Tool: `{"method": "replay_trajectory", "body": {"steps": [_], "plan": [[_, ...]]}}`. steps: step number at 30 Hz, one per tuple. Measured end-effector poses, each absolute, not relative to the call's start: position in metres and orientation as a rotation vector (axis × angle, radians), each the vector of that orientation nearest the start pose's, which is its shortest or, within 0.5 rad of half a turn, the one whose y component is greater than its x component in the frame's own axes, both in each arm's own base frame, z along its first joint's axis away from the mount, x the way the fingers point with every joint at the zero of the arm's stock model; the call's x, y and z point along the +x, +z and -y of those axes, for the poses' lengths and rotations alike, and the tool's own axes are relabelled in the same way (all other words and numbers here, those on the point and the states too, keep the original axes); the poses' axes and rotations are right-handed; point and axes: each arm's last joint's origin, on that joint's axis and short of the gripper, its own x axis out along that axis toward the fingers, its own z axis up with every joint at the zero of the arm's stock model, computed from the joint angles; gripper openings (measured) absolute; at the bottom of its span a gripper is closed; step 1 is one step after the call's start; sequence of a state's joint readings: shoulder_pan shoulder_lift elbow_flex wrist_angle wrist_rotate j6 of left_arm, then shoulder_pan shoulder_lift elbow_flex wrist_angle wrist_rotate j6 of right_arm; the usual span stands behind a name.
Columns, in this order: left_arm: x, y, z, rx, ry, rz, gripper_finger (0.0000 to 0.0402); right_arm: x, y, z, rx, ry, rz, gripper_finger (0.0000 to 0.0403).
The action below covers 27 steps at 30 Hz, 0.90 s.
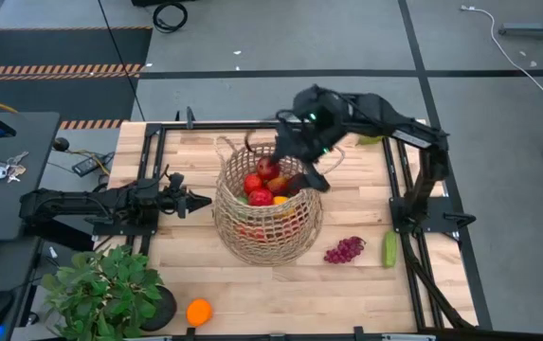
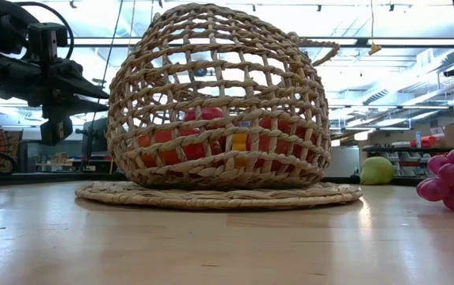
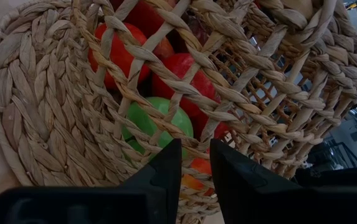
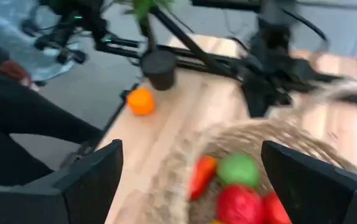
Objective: Build produce basket
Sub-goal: Put the green cucumber into the basket
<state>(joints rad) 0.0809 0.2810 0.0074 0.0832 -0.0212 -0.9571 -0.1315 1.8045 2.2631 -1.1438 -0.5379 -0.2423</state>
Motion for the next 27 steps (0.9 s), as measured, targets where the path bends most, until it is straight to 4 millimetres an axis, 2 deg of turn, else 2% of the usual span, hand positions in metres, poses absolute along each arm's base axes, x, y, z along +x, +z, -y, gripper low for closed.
{"method": "replay_trajectory", "body": {"steps": [3, 6, 14, 19, 24, 27], "plan": [[0.113, 0.150, -0.010, -0.959, 0.185, -0.127, 0.0088, 0.339, 0.469, 0.005, -0.043, 0.489, -0.601, 0.0378], [0.113, 0.150, -0.010, -0.959, 0.185, -0.127, 0.0087, 0.335, 0.464, -0.018, -0.060, 0.533, -0.670, 0.0374], [0.113, 0.150, -0.010, -0.959, 0.185, -0.126, 0.0090, 0.326, 0.429, -0.068, -0.025, 0.664, -0.935, 0.0363], [0.113, 0.150, -0.010, -0.959, 0.185, -0.127, 0.0086, 0.321, 0.406, -0.093, 0.073, 0.585, -1.125, 0.0362], [0.113, 0.150, -0.010, -0.959, 0.185, -0.127, 0.0090, 0.319, 0.367, -0.111, 0.159, 0.438, -1.322, 0.0361], [0.113, 0.150, -0.010, -0.959, 0.185, -0.127, 0.0091, 0.304, 0.347, -0.120, 0.232, 0.351, -1.451, 0.0361]]}}
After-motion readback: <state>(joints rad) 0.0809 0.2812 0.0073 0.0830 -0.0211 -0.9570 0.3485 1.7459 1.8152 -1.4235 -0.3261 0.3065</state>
